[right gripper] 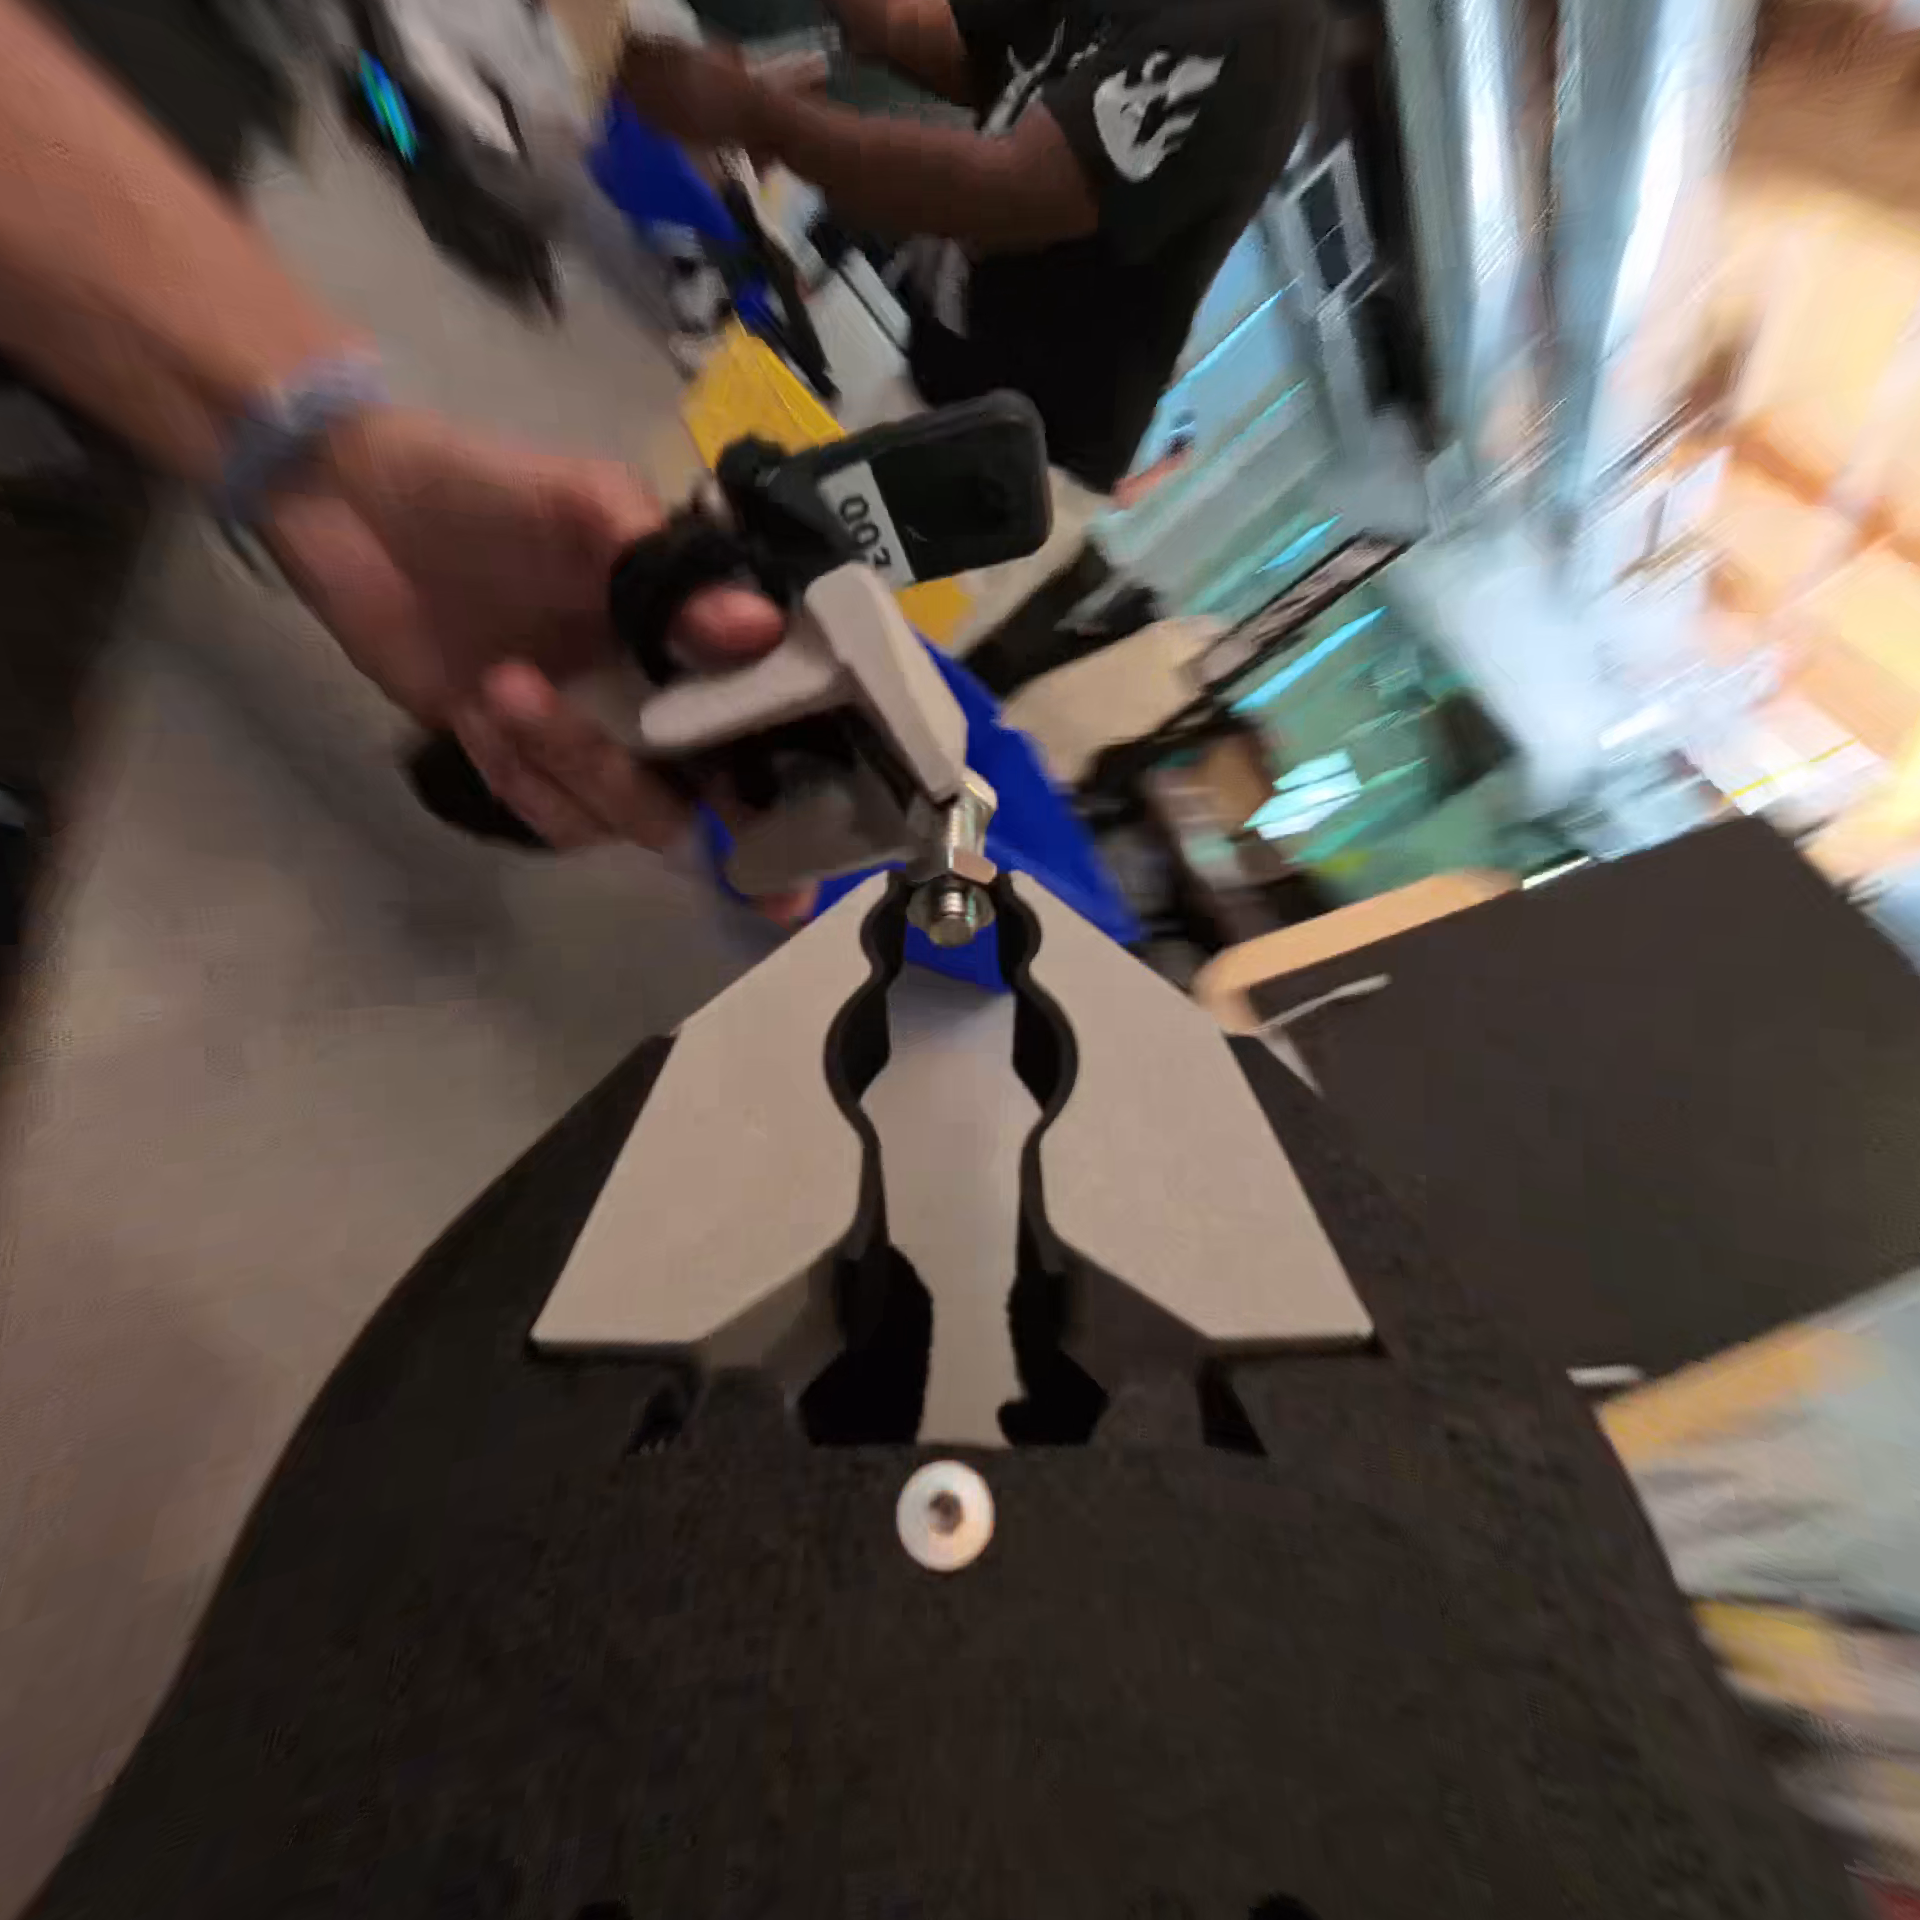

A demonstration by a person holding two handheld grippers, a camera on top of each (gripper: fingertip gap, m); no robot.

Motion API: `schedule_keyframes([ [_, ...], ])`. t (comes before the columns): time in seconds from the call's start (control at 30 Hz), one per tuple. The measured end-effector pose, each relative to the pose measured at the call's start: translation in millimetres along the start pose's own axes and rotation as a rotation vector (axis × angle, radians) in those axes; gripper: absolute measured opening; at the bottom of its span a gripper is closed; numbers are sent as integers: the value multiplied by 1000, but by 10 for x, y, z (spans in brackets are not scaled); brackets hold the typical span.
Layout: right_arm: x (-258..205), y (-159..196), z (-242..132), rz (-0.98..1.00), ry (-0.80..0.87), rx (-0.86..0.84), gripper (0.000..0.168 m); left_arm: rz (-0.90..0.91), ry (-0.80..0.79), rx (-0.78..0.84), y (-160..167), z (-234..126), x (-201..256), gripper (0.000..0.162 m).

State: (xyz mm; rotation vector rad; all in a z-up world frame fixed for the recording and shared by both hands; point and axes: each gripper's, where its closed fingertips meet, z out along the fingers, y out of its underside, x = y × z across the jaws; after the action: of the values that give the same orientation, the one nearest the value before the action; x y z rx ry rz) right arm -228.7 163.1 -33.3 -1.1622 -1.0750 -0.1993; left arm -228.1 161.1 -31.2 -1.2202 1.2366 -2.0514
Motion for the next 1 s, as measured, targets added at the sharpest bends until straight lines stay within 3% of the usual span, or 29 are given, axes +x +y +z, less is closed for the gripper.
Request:
schedule_keyframes([
  [0.1, -60, 33, 113, -425, 129, -86, 17, -42, -49, 6, 24, -123, -47, 17],
  [0.17, -82, 6, 168, -456, 159, -48, 17, -29, -76, 20, 8, -185, -36, 17],
  [0.27, -108, 92, 271, -385, 114, -59, 38, 5, -121, 42, -20, -288, -23, 17],
  [0.4, -136, 223, 360, 43, -38, -38, 39, 108, -221, 52, -74, -444, -50, 17],
  [0.57, -369, 364, 427, 971, -472, -55, 41, 331, -325, -18, -84, -495, -94, 17],
  [0.7, -157, 116, 278, 1703, -794, 213, 39, 410, -290, -73, -38, -371, -93, 17],
  [0.8, -109, 139, 170, 1922, -900, 289, 40, 434, -243, -101, -3, -239, -101, 17],
  [0.9, -100, 149, 96, 2015, -907, 320, 39, 422, -192, -123, 31, -108, -139, 17],
  [1.0, -53, 186, 9, 2045, -859, 359, 16, 404, -141, -139, 52, 16, -169, 18],
])
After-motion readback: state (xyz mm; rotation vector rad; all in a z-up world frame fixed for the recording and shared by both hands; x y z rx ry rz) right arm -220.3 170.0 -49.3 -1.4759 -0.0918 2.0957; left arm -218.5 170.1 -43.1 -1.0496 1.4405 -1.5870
